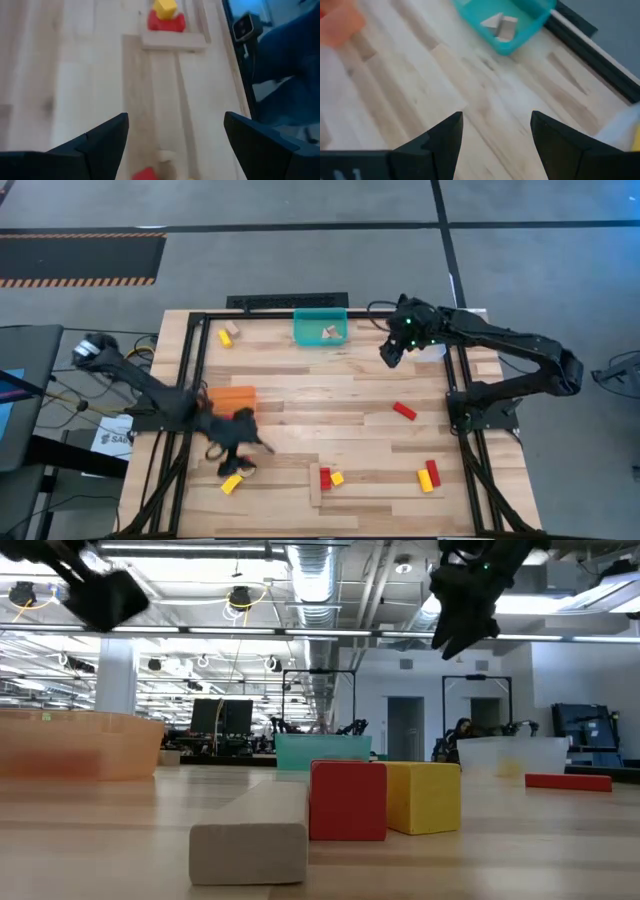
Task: Sort & place blocks by color
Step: Put the yellow block into the transparent white bin
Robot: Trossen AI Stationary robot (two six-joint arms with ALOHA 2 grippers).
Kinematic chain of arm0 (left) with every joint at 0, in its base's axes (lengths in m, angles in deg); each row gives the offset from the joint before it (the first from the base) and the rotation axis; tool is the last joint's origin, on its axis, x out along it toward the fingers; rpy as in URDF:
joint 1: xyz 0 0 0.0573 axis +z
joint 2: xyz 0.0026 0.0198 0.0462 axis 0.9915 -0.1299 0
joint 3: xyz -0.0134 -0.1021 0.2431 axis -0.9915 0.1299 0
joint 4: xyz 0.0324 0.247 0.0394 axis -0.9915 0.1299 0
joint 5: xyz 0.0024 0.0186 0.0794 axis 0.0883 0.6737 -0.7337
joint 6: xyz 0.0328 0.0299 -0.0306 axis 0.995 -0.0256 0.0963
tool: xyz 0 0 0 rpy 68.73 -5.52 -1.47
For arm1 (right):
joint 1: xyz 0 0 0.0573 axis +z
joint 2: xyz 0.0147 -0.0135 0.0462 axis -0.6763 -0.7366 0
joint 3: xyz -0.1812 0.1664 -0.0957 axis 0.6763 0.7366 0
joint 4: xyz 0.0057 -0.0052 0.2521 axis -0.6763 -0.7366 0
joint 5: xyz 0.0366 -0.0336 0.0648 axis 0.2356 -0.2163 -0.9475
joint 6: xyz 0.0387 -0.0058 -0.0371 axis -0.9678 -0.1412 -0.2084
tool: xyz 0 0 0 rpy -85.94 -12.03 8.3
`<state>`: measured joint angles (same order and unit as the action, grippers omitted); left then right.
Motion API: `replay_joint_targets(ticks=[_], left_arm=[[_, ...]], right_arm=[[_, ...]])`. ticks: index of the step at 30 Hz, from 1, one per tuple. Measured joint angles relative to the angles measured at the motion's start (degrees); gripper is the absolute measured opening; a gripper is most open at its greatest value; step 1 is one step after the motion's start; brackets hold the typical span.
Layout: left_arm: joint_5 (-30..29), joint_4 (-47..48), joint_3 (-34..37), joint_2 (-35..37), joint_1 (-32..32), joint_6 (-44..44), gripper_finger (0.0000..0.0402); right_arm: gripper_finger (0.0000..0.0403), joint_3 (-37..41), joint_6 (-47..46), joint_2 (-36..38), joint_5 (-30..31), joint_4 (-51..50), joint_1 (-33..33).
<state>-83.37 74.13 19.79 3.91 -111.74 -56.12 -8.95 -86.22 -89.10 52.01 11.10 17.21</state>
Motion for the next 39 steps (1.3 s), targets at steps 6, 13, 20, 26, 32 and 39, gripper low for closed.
replay_joint_targets(ticks=[6,13,20,26,32,39], left_arm=[[-12.19,8.59,-8.61,-13.49,-9.84,-13.71,0.0316],[-9.97,11.06,-13.30,-26.47,-13.92,-17.22,0.0316],[-12.97,14.55,-13.30,-28.42,-18.35,-23.96,0.0316],[-15.07,19.20,-13.32,-27.08,-24.79,-46.53,0.0316],[-10.97,20.90,-13.30,-28.85,-29.81,-60.94,0.0316],[-9.36,21.49,-13.18,-33.07,-29.29,-65.41,0.0316]], right_arm=[[0.0253,0.00,1.63,0.00,-0.02,0.15,3.59],[0.0253,0.00,0.52,0.00,-0.06,-0.22,6.38],[0.0253,0.00,-7.20,0.00,-0.06,-0.22,9.43],[0.0253,0.02,-9.29,-0.46,0.02,0.53,11.14],[0.0253,0.04,-9.91,-1.09,0.04,0.54,11.59],[0.0253,0.02,-9.91,-2.52,0.13,1.27,11.33]])
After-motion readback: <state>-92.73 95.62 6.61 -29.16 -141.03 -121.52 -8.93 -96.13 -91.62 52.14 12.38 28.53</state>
